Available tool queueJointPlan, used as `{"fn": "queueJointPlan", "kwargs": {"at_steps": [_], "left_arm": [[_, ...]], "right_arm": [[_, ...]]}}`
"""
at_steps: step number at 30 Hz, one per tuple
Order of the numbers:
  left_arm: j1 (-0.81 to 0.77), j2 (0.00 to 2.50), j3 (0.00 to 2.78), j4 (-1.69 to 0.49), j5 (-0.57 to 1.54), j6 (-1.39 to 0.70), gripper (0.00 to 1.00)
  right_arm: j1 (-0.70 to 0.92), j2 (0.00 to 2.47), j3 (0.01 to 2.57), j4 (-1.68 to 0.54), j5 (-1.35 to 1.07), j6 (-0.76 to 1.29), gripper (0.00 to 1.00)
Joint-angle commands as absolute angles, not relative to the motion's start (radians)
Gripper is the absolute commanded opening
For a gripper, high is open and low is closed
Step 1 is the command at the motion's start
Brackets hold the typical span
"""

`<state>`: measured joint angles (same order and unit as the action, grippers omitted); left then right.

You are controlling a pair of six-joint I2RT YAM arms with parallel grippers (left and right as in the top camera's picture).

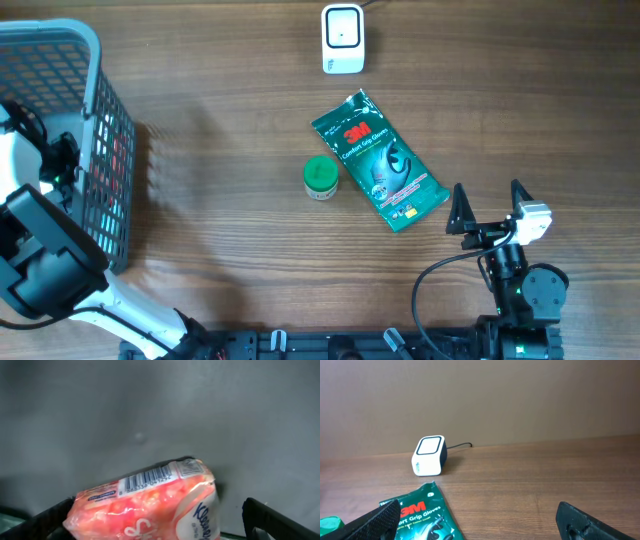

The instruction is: Scan the item barcode

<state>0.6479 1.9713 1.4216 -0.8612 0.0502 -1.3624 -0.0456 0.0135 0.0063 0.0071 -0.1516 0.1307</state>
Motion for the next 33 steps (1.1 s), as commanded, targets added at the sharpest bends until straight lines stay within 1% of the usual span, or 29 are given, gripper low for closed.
{"fn": "queueJointPlan", "kwargs": {"at_steps": [1,2,3,5,8,11,13,17,18,20,23,25,26,29,32,33], "left_arm": [[0.643,1.977,1.411,-0.836,0.025,-1.372,0.69],[0.643,1.977,1.411,-0.826,0.024,-1.362,0.54],[0.643,1.977,1.411,-0.816,0.023,-1.343,0.45],[0.643,1.977,1.414,-0.8,0.022,-1.309,0.4],[0.648,1.972,1.441,-0.809,0.073,-1.259,0.42],[0.663,1.935,1.557,-0.883,0.162,-1.2,0.45],[0.67,1.897,1.656,-0.955,0.192,-1.167,0.46],[0.666,1.758,1.977,-1.18,0.213,-1.096,0.47],[0.654,1.71,2.045,-1.234,0.221,-1.077,0.47],[0.603,1.627,2.093,-1.271,0.22,-1.053,0.47],[0.434,1.537,2.093,-1.322,0.208,-1.05,0.48],[0.186,1.544,2.091,-1.356,0.163,-1.051,0.48],[0.095,1.559,2.086,-1.359,0.141,-1.051,0.48],[-0.225,1.658,2.066,-1.35,0.083,-1.059,0.48],[-0.454,1.799,2.066,-1.319,0.041,-1.062,0.49],[-0.505,1.843,2.066,-1.299,0.042,-1.062,0.49]], "right_arm": [[-0.043,0.007,0.005,0.01,-0.145,0.138,1.0],[-0.043,0.007,0.005,0.01,-0.145,0.138,1.0],[-0.043,0.007,0.005,0.01,-0.145,0.137,1.0],[-0.043,0.007,0.005,0.01,-0.145,0.138,1.0],[-0.043,0.007,0.005,0.01,-0.145,0.138,1.0],[-0.043,0.007,0.005,0.01,-0.145,0.138,1.0],[-0.043,0.007,0.005,0.01,-0.145,0.138,1.0],[-0.043,0.007,0.005,0.01,-0.145,0.138,1.0],[-0.043,0.007,0.005,0.01,-0.145,0.138,1.0],[-0.043,0.007,0.005,0.01,-0.145,0.138,1.0],[-0.043,0.007,0.005,0.01,-0.145,0.138,1.0],[-0.043,0.007,0.005,0.01,-0.145,0.138,1.0],[-0.043,0.007,0.005,0.01,-0.145,0.137,1.0],[-0.043,0.007,0.005,0.01,-0.145,0.138,1.0],[-0.043,0.007,0.005,0.01,-0.145,0.138,1.0],[-0.043,0.007,0.005,0.01,-0.145,0.138,1.0]]}}
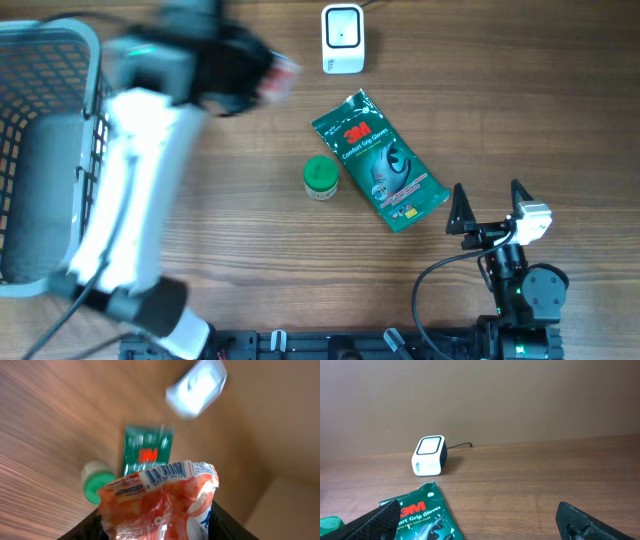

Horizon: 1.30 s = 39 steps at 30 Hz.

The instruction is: Scan the item barcode

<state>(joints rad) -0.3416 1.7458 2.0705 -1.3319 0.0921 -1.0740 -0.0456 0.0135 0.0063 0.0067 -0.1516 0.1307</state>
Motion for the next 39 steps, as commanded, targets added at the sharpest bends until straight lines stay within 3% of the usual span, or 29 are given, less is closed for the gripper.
{"fn": "queueJointPlan", "kwargs": {"at_steps": [1,5,11,14,17,21,26,29,33,39], "left_arm": [[-0.54,1.88,2.066,-1.286,0.042,-1.062,0.5],[-0.675,2.077,2.065,-1.273,0.043,-1.061,0.52],[-0.753,2.244,2.065,-1.25,0.141,-1.062,0.53],[-0.751,2.245,2.071,-1.237,0.148,-1.061,0.77],[-0.699,2.215,2.134,-1.258,0.148,-0.996,0.83],[-0.505,2.11,2.438,-1.445,0.075,-0.876,0.84],[-0.163,1.935,2.665,-1.552,-0.057,-0.812,0.97],[0.109,1.861,2.665,-1.584,-0.08,-0.821,0.98],[0.358,1.89,2.638,-1.67,-0.08,-0.822,1.0],[0.516,1.986,2.41,-1.662,-0.079,-0.783,1.0]], "right_arm": [[-0.043,0.01,0.005,0.01,-0.145,0.138,1.0],[-0.043,0.019,0.005,0.01,-0.145,0.138,1.0],[-0.043,0.02,0.005,0.01,-0.145,0.138,1.0],[-0.043,0.02,0.005,0.01,-0.145,0.138,1.0],[-0.043,0.02,0.005,0.01,-0.145,0.138,1.0],[-0.043,0.02,0.005,0.01,-0.145,0.138,1.0],[-0.043,0.02,0.005,0.01,-0.145,0.138,1.0],[-0.043,0.02,0.005,0.01,-0.145,0.138,1.0],[-0.043,0.02,0.005,0.01,-0.145,0.137,1.0],[-0.043,0.02,0.005,0.01,-0.145,0.138,1.0]]}}
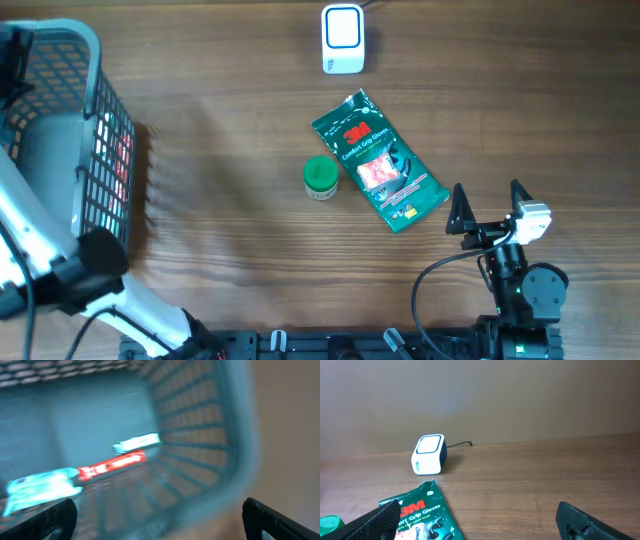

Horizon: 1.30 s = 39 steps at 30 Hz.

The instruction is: Scan the item barcode

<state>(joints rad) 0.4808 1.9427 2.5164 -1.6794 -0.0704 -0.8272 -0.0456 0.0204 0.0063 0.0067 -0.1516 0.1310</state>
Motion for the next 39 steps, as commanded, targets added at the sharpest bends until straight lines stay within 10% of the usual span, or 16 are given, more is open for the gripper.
{"fn": "queueJointPlan", "kwargs": {"at_steps": [1,16,30,31,34,39], "left_arm": [[0.521,1.993,2.376,-1.641,-0.08,-0.76,1.0],[0.521,2.0,1.668,-0.906,0.161,0.32,1.0],[0.521,2.194,1.568,-0.738,0.168,0.405,1.0],[0.521,2.207,1.568,-0.752,0.168,0.412,0.97],[0.522,2.207,1.568,-0.76,0.168,0.412,0.26],[0.522,2.207,1.568,-0.793,0.167,0.412,0.08]], "right_arm": [[-0.043,0.02,0.005,0.01,-0.145,0.138,0.99],[-0.043,0.02,0.005,0.01,-0.145,0.138,1.0],[-0.043,0.02,0.005,0.01,-0.145,0.138,1.0],[-0.043,0.02,0.005,0.01,-0.145,0.138,1.0],[-0.043,0.02,0.005,0.01,-0.145,0.137,1.0],[-0.043,0.02,0.005,0.01,-0.145,0.138,1.0]]}}
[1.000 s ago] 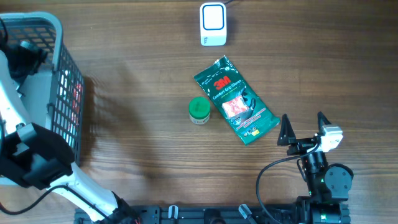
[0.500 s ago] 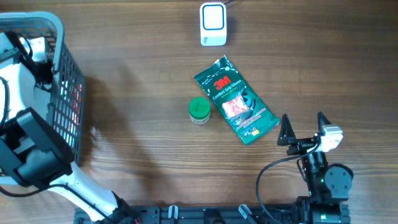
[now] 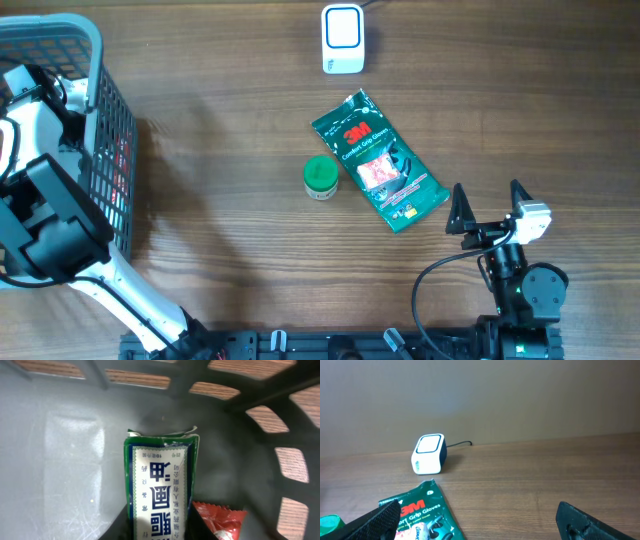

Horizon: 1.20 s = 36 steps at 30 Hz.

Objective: Scan the item barcode
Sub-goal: 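Grasp the small silver-green item in basket and place it beside jar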

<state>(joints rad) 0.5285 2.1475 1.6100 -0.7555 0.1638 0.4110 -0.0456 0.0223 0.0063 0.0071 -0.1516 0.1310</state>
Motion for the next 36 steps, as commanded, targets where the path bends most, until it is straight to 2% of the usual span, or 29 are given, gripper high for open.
{"fn": "queueJointPlan", "kwargs": {"at_steps": [1,5,7,10,12,16,19,22,25,28,33,36], "left_arm": [[0.522,2.203,1.57,-0.794,0.161,0.412,0.05],[0.522,2.133,1.618,-0.836,0.085,0.407,0.04],[0.522,2.035,1.681,-0.853,0.004,0.324,0.04],[0.522,1.898,1.733,-0.907,0.014,0.241,0.04],[0.519,1.776,1.734,-0.965,0.109,0.2,0.04],[0.513,1.521,1.734,-1.126,0.443,0.178,0.06],[0.455,1.404,1.734,-1.291,0.574,0.178,0.04],[0.264,1.361,1.73,-1.433,0.587,0.178,0.04],[0.006,1.368,1.693,-1.41,0.586,0.177,0.04],[-0.258,1.377,1.567,-1.263,0.526,0.15,0.04],[-0.508,1.413,1.31,-1.001,0.519,0.073,0.04],[-0.622,1.468,1.183,-0.804,0.519,0.033,0.09]], "right_arm": [[-0.043,0.02,0.005,0.01,-0.145,0.138,1.0],[-0.043,0.02,0.005,0.01,-0.145,0.138,1.0],[-0.043,0.02,0.005,0.01,-0.145,0.138,1.0],[-0.043,0.02,0.005,0.01,-0.145,0.138,1.0],[-0.043,0.021,0.005,0.01,-0.145,0.138,1.0],[-0.043,0.021,0.005,0.01,-0.145,0.138,1.0],[-0.043,0.021,0.005,0.01,-0.145,0.137,1.0],[-0.043,0.021,0.005,0.01,-0.145,0.138,1.0],[-0.043,0.021,0.005,0.01,-0.145,0.138,1.0],[-0.043,0.021,0.005,0.01,-0.145,0.138,0.99],[-0.043,0.021,0.005,0.01,-0.145,0.138,1.0],[-0.043,0.021,0.005,0.01,-0.145,0.138,1.0]]}}
